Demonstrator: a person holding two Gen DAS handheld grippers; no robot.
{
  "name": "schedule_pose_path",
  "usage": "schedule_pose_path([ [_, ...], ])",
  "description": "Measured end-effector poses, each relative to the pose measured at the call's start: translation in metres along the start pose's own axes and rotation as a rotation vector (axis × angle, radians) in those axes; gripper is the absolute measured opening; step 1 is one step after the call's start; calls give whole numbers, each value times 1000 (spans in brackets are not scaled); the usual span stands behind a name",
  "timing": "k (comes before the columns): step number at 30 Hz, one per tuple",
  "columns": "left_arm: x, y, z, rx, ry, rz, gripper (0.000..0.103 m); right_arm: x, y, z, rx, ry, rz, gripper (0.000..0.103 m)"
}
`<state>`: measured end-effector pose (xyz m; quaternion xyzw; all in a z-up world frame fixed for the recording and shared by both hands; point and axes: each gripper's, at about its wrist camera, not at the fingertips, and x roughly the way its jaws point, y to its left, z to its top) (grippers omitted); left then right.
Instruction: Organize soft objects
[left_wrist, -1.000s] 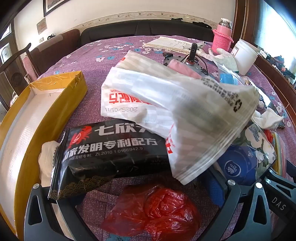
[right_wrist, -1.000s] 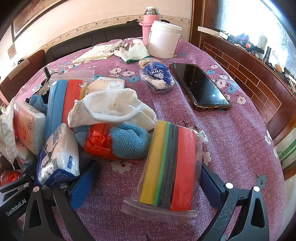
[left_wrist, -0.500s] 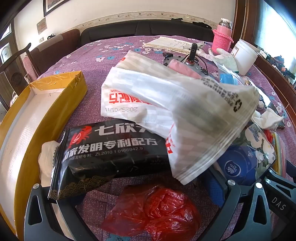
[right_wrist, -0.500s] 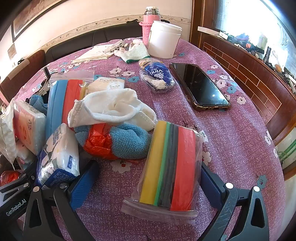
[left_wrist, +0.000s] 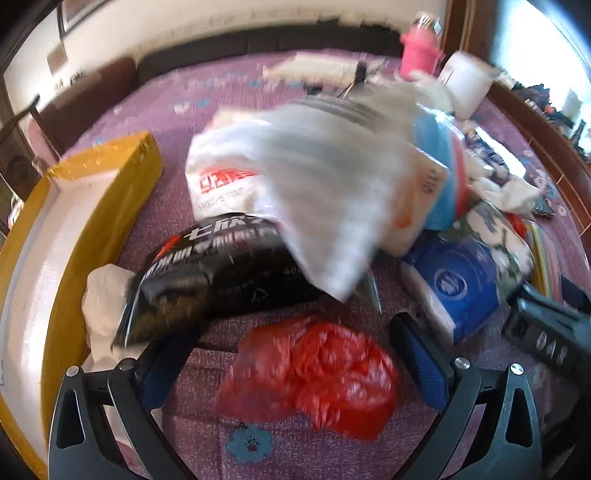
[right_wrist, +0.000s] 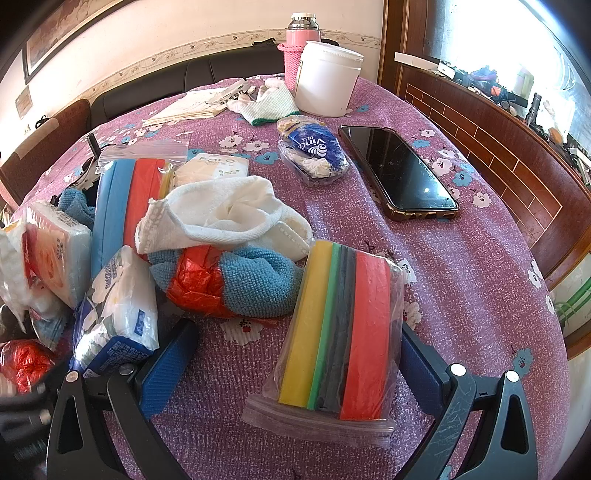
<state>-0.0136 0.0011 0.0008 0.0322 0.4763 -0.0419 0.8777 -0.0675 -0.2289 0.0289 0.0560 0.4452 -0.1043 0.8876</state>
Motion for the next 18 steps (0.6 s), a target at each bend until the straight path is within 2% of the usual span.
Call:
schedule_pose_path([
  [4,-3,-2,-5,-11,1,17,103,0,1,1,-2,1,-2,102],
  [8,-9,3,-11,-29,61,-2,103,0,2,-1,-20,9,16,102],
  [11,-37,10,-28,-20,-4,-67,103,-2,-4,1,-44,45,59,102],
  [14,-67,23,-37,-10,-77,-162,103,-1,-3,1,-70,71,60,102],
  [18,-91,55,-34,-54,-124,-295,103,-2,-3,-1,-71,60,62,102],
])
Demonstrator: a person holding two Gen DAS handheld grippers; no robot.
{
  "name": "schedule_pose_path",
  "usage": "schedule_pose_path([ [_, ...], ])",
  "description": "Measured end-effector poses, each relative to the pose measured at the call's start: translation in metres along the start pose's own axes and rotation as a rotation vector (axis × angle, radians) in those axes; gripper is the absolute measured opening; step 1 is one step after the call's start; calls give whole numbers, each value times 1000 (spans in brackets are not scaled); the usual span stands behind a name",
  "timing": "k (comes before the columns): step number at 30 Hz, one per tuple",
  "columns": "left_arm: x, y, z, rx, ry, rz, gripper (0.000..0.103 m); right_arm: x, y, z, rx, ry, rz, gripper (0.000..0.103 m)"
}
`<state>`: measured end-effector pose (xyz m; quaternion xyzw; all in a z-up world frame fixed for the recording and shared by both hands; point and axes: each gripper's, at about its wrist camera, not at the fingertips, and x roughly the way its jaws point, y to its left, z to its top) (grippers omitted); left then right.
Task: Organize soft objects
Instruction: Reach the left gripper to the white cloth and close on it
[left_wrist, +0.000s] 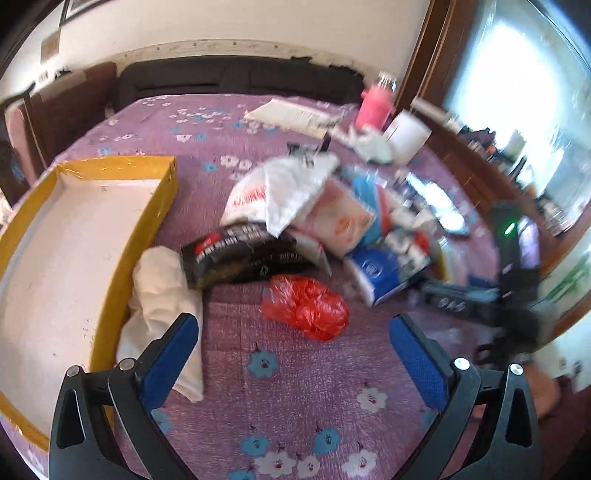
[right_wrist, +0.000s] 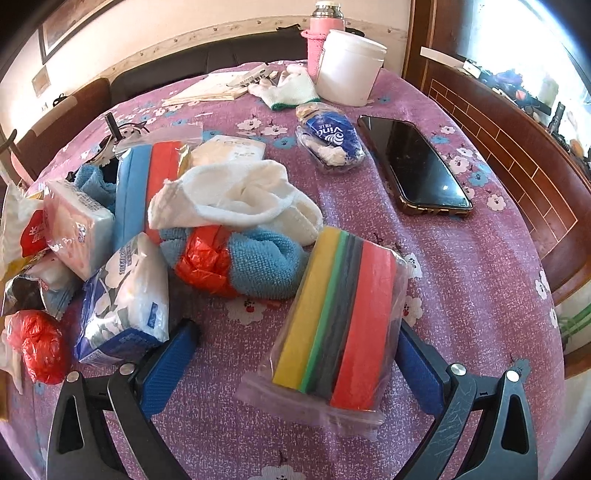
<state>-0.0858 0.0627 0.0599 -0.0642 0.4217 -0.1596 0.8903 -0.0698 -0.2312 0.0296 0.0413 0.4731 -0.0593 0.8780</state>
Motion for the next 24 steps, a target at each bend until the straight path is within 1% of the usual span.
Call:
schedule_pose_path([
  [1,-1,7,2,-11,2,-36,103,-1,1,-1,2,-4,1,102],
  [3,-1,24,9,-42,12,-135,103,-3,1,-4,3,-9,2,102],
  [6,4,44,4,-89,51,-273,103,-7,3,-9,6,-14,1,102],
  [7,5,47,4,-93,57,-296,103,-9,3,-10,6,-15,3,102],
  [9,2,47,0,-67,48,-297,103,-8,1,-9,13,-17,11,102],
  [10,2,47,1,-57,50,-282,103,-9,0,-9,15,-18,13,102],
  [12,5,51,6,-51,45,-219,103,-8,0,-8,16,-17,13,102],
  [14,12,64,14,-82,52,-186,103,-9,1,-8,16,-17,12,102],
  [17,12,80,22,-130,60,-205,100,-9,-1,-8,25,-21,23,102],
  [18,8,80,23,-119,56,-200,100,-9,-2,-8,28,-22,27,102],
  [20,-2,70,24,-61,40,-203,100,-10,-3,-8,33,-24,33,102],
  [23,-14,54,20,5,55,-287,100,-11,-4,-9,37,-26,37,102],
  [24,-15,50,17,25,65,-303,100,-11,-3,-8,39,-26,39,102],
])
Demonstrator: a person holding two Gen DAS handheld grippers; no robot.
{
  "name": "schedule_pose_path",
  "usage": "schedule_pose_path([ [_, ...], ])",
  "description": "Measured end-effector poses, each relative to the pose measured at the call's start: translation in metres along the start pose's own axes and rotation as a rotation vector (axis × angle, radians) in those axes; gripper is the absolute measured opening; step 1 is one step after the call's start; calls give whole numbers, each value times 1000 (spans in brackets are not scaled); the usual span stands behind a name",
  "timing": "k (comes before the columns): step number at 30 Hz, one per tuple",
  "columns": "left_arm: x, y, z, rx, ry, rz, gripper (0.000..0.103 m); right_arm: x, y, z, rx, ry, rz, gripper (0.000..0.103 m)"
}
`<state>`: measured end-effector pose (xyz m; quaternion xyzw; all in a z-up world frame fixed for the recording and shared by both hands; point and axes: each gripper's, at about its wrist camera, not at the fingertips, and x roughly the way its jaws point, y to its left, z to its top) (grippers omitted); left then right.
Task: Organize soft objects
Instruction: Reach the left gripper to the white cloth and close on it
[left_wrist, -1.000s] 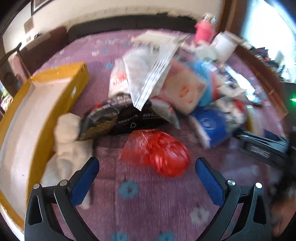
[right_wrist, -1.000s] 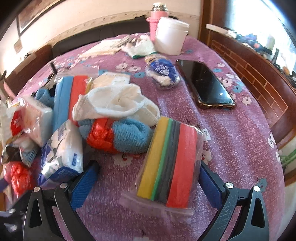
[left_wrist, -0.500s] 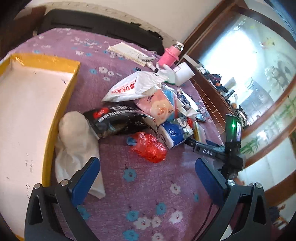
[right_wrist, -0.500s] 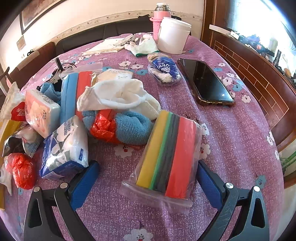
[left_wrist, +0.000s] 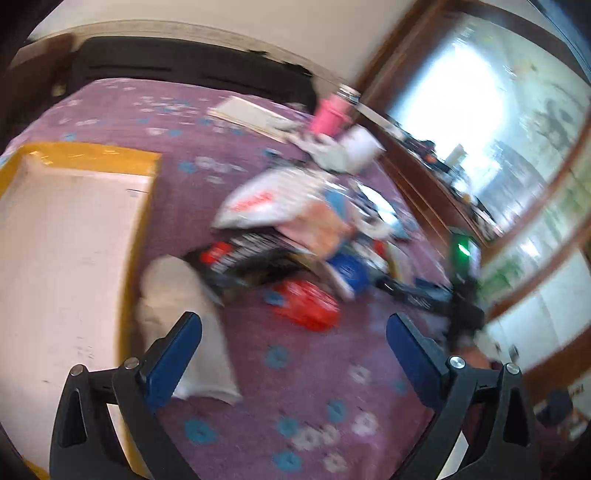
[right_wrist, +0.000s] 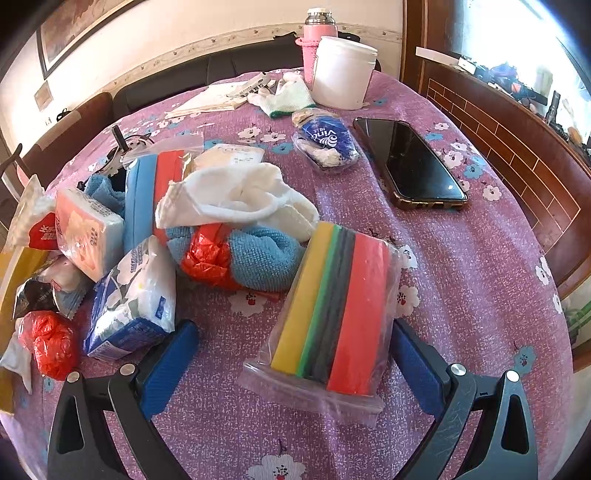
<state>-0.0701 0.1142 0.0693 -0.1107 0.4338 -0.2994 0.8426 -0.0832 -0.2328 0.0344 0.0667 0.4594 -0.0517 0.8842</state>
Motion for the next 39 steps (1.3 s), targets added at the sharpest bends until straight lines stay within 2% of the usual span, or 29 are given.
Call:
schedule_pose_path([
  [2,4,-3,-5,23,29,-3,100,0,0,0,4,-2,5,102],
  [4,12,4,-6,10,53,29,100,-1,0,0,4,-3,5,102],
  [9,21,30,2,-69,42,91,100,-3,-1,-1,8,-5,9,102],
  [13,29,34,10,-57,41,156,98,-3,-2,-1,8,-5,10,102],
  [15,35,32,12,-33,54,197,86,-3,-2,0,9,-5,10,102],
  [16,40,32,11,-28,75,202,67,-3,-2,-1,8,-5,10,102],
  [17,42,30,10,-5,78,235,57,-3,-2,0,8,-5,10,102],
  [18,43,28,8,13,84,264,53,-3,-2,0,8,-5,10,102],
  [19,43,28,6,23,84,278,45,-3,-2,-1,7,-5,10,102],
  [20,42,29,5,25,82,285,33,-3,-2,0,7,-5,10,102],
  [21,38,31,3,15,81,279,26,-3,-2,-1,7,-6,10,102],
  [22,35,33,2,4,77,268,14,-3,-2,-1,7,-6,10,102],
  [23,30,35,0,-9,69,253,10,-3,-2,-1,7,-6,10,102],
  [26,24,36,-3,1,55,264,10,-3,-2,-1,7,-6,10,102],
  [29,28,43,0,8,47,322,10,-3,-2,-1,7,-6,11,102],
  [36,28,65,21,-85,0,370,11,-4,-2,-1,7,-7,11,102],
  [39,17,54,24,-98,-34,319,30,-4,-2,-1,9,-8,13,102],
])
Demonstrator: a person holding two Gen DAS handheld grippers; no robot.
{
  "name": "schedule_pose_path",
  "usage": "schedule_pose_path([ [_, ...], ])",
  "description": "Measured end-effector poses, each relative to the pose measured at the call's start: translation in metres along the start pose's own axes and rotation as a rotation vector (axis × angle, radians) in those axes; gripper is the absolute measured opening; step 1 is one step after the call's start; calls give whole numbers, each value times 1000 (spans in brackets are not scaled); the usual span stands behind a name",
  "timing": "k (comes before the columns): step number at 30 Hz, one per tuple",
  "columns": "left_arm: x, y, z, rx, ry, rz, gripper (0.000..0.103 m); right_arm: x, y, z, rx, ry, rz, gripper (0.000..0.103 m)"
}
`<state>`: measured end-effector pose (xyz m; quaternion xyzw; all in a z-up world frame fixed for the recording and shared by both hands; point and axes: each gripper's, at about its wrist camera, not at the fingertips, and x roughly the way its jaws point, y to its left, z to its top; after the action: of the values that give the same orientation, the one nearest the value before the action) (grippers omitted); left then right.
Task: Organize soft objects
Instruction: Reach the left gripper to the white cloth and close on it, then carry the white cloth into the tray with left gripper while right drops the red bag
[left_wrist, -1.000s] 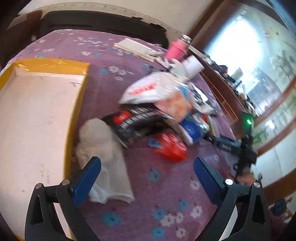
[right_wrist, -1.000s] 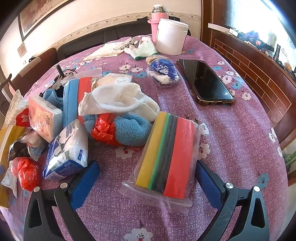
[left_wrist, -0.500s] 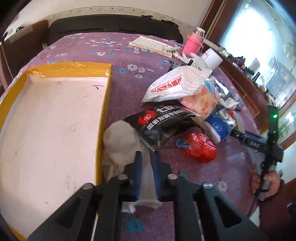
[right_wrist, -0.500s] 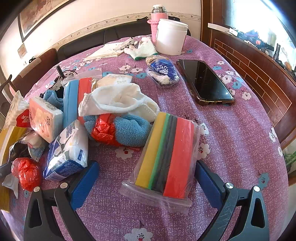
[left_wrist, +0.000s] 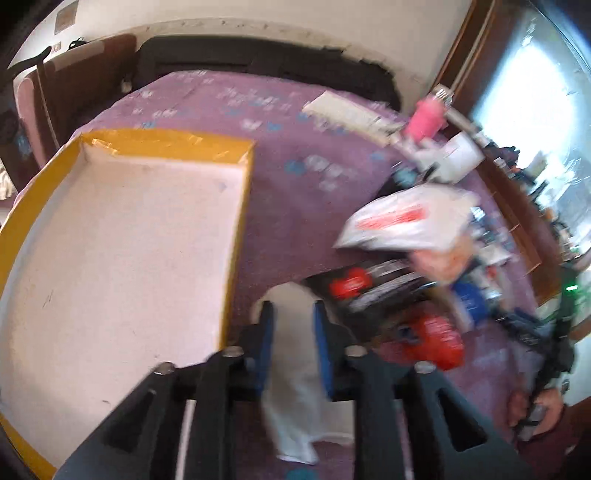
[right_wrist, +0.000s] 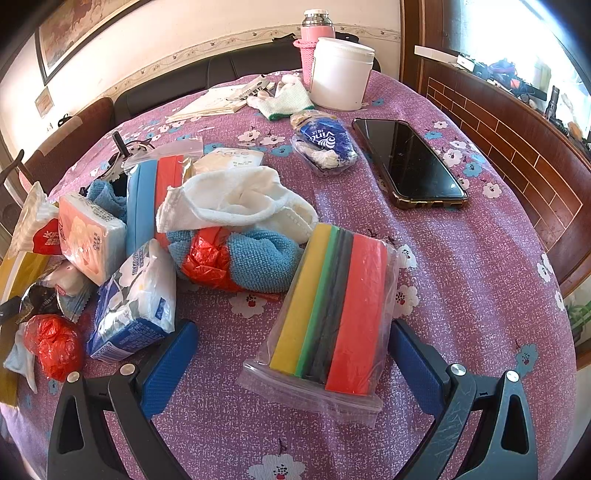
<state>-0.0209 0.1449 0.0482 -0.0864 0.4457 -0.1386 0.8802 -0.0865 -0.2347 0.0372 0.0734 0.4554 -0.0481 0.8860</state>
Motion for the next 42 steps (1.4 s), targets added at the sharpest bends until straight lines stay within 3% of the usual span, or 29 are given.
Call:
schedule_pose_path([
  [2,-10,-8,8,-10,-47,-55,56,0,0,0,0,0,-1,102],
  [4,-5,-12,23,-33,-52,-117,70,0,0,0,-1,0,-1,102],
  [6,10,-13,36,-52,-16,-158,71,0,0,0,0,-1,1,102],
  [9,39,-2,51,-91,22,-90,71,-1,0,0,4,-2,4,102],
  [12,46,13,60,-135,42,-99,65,-1,1,-1,5,-3,5,102],
  [17,11,-11,41,52,4,-98,66,-1,1,-1,4,-3,4,102],
  [22,13,-27,0,253,75,-51,66,-1,0,-1,4,-3,4,102],
  [26,24,-31,-16,323,102,6,66,-1,1,-1,1,-2,0,102],
  [27,25,-34,-17,331,107,12,65,-1,1,-1,0,-2,-1,102],
  [29,25,-36,-18,334,104,38,33,-1,1,-1,-1,-1,-2,102],
  [30,23,-37,-20,331,103,41,22,-1,1,-1,-1,-2,-2,102],
  [31,21,-35,-20,309,108,11,5,0,1,-1,-2,-1,-2,102],
  [38,-17,-29,-39,250,51,-26,5,-9,-4,-1,2,16,34,98],
  [42,-31,-32,-50,266,41,-61,6,-67,1,0,-7,-101,111,96],
])
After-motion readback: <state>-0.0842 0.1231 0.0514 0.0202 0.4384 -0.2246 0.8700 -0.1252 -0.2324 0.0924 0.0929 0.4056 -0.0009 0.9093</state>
